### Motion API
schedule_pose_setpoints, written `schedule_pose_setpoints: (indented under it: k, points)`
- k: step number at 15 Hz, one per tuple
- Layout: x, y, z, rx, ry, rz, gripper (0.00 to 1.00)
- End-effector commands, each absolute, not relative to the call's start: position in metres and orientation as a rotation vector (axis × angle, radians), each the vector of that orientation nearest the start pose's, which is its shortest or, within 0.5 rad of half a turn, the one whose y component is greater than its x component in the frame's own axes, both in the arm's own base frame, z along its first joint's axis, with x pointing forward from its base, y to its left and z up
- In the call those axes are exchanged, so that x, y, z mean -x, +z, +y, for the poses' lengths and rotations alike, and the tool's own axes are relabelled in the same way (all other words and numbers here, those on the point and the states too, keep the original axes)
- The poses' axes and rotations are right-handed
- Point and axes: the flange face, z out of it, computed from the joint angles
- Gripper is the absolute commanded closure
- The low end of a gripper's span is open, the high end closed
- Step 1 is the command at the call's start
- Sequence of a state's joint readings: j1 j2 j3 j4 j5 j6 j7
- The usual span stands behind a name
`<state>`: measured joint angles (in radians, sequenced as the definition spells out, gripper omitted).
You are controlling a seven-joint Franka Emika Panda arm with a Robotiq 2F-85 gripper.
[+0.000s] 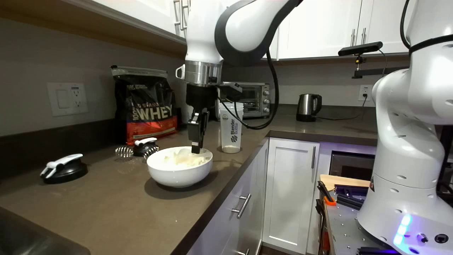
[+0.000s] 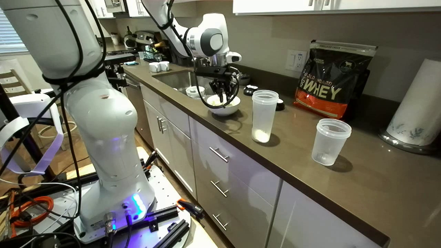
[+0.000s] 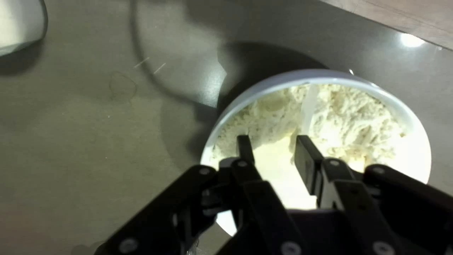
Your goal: Pick up the small scoop and scoop some powder from the bowl and put it in the plastic container to the right.
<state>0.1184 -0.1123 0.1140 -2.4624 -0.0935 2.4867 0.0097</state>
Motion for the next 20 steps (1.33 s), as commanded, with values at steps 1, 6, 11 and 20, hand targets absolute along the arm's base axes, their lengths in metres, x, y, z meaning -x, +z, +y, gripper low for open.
schedule_pose_setpoints:
  k: [1,6,11,20]
  points:
    - [-0.4685,0.3518,0.1114,3.164,-0.189,-0.470,0.67]
    - [-0.4686,0.3550,0.1125,3.168,-0.187,-0.474,0.60]
    - [-0.4691,0.3569,0.1150,3.163,-0.188,-0.473,0.64]
    - [-0.4660,0.3537,0.1182,3.160,-0.142,-0.466,0.62]
